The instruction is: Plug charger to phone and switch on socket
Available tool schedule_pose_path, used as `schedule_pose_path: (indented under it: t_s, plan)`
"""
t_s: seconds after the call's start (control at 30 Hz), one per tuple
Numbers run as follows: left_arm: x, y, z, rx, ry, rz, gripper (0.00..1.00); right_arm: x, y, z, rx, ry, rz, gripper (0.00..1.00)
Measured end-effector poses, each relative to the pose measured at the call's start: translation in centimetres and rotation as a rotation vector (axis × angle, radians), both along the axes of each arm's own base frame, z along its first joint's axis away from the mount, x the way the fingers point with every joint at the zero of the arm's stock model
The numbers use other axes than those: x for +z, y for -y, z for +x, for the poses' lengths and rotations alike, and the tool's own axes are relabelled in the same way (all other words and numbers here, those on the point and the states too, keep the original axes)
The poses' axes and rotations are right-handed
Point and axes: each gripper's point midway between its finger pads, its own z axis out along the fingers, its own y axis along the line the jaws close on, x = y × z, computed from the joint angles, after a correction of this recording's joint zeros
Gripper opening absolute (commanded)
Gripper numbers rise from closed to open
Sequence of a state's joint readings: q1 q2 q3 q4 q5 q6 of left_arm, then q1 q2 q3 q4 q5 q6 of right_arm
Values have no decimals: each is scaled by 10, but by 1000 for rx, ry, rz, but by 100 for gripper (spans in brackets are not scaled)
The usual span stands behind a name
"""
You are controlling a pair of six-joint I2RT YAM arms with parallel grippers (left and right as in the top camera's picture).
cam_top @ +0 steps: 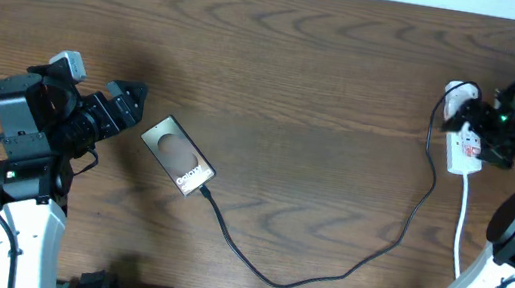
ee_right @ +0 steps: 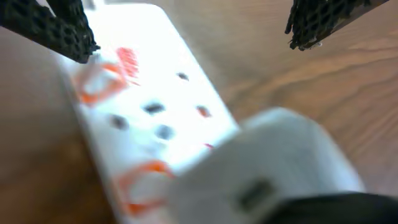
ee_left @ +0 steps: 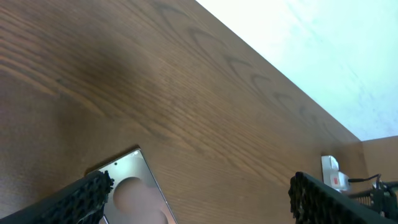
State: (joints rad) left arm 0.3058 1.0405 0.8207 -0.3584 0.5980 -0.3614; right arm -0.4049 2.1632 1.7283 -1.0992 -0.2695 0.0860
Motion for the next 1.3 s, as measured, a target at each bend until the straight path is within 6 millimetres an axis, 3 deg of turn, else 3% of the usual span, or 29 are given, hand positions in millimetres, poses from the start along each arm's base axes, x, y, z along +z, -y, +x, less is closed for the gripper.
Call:
schedule_pose_path:
  t_s: [0.17,0.33,0.77,1.3]
  plan:
    - [0,0,0,2,0,2,93,11,18,-13,-36,-19,-53,99]
    - [0,0,0,2,-1,1,93,24,20,-16,-45,-10,-71,99]
    - [0,0,0,2,-1,1,93,22,16,-35,-70,-96,-60,99]
    - [-1,0,0,2,-5,0,93,22,15,-42,-68,-127,-61,99]
